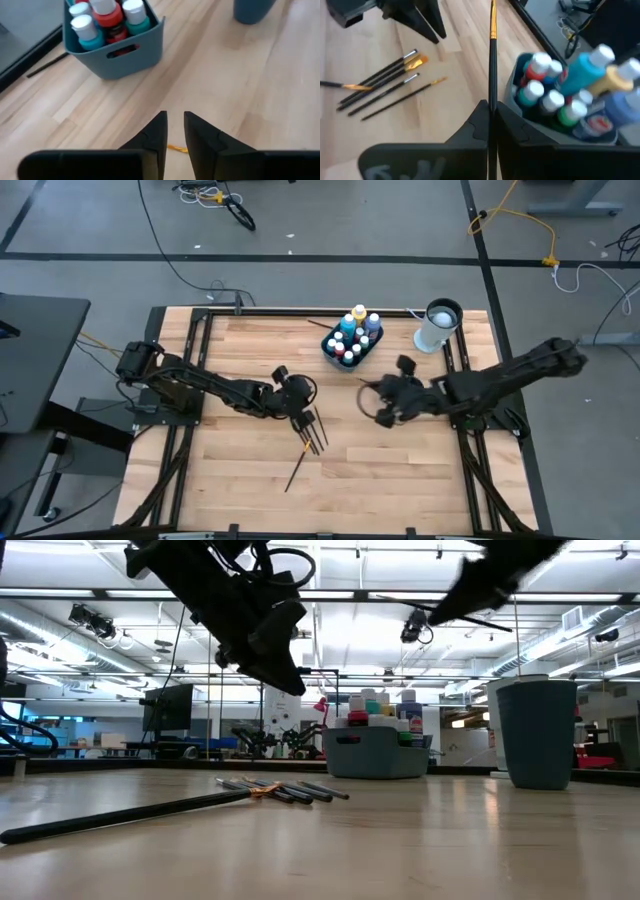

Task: Pick & Place Paint Supplies
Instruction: Put the golden paint brush into the blue cup

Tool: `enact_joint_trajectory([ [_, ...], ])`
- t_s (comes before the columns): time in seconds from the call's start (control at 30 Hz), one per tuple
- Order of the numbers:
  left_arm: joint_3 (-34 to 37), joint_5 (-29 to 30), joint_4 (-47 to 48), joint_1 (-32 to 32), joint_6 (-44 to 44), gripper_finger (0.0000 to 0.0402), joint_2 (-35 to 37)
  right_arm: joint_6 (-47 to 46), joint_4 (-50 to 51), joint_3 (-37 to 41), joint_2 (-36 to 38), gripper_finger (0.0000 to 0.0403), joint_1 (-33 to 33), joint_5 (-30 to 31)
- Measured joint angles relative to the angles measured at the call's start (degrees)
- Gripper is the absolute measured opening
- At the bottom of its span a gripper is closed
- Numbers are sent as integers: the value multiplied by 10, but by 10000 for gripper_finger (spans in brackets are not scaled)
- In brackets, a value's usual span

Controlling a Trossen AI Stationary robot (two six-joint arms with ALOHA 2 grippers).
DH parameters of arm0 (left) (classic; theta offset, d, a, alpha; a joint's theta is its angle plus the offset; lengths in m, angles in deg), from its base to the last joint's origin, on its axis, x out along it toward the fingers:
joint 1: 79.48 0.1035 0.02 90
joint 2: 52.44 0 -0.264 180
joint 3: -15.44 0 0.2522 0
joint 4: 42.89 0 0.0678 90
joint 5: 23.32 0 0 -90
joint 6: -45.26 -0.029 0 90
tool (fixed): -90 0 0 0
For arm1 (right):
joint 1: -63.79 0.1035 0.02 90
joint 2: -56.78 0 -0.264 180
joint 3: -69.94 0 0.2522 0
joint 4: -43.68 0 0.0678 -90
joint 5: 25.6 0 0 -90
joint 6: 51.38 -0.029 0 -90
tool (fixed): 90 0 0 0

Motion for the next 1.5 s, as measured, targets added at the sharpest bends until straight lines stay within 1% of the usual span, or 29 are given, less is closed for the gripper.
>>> enact_joint_trajectory([
  [0.07,0,-10,5,0,4,67,0,-12,-17,38,46,9,6,6],
  [0.13,0,-23,7,-1,6,64,0,-8,-49,82,91,9,11,27],
  [0.27,0,-27,9,-2,10,61,0,32,-177,177,174,12,11,72],
  [0.37,0,-30,8,-2,14,62,0,50,-254,265,221,16,11,102],
  [0.47,0,-29,8,-2,14,61,0,87,-366,341,251,15,11,103],
  [0.53,0,-27,6,-2,15,61,0,115,-431,381,256,15,11,103],
  [0.63,0,-27,-4,0,15,61,0,147,-509,424,259,26,11,103],
  [0.7,0,-27,-9,1,15,61,0,151,-537,443,259,41,11,103],
  [0.9,0,-36,-19,1,10,61,0,164,-556,454,259,86,11,103],
  [1.03,0,-72,-22,1,-38,62,0,204,-589,454,259,115,11,103],
  [1.13,0,-108,-24,1,-51,64,0,230,-651,453,259,134,11,91],
  [1.2,0,-137,-24,1,-51,64,0,245,-678,447,259,144,11,61],
  [1.3,0,-184,-25,1,-28,64,0,258,-681,424,257,154,11,-3],
  [1.43,0,-244,-27,-2,34,64,0,276,-648,376,244,157,11,-51],
  [1.5,0,-262,-32,-8,71,64,-2,296,-618,346,233,158,11,-65],
])
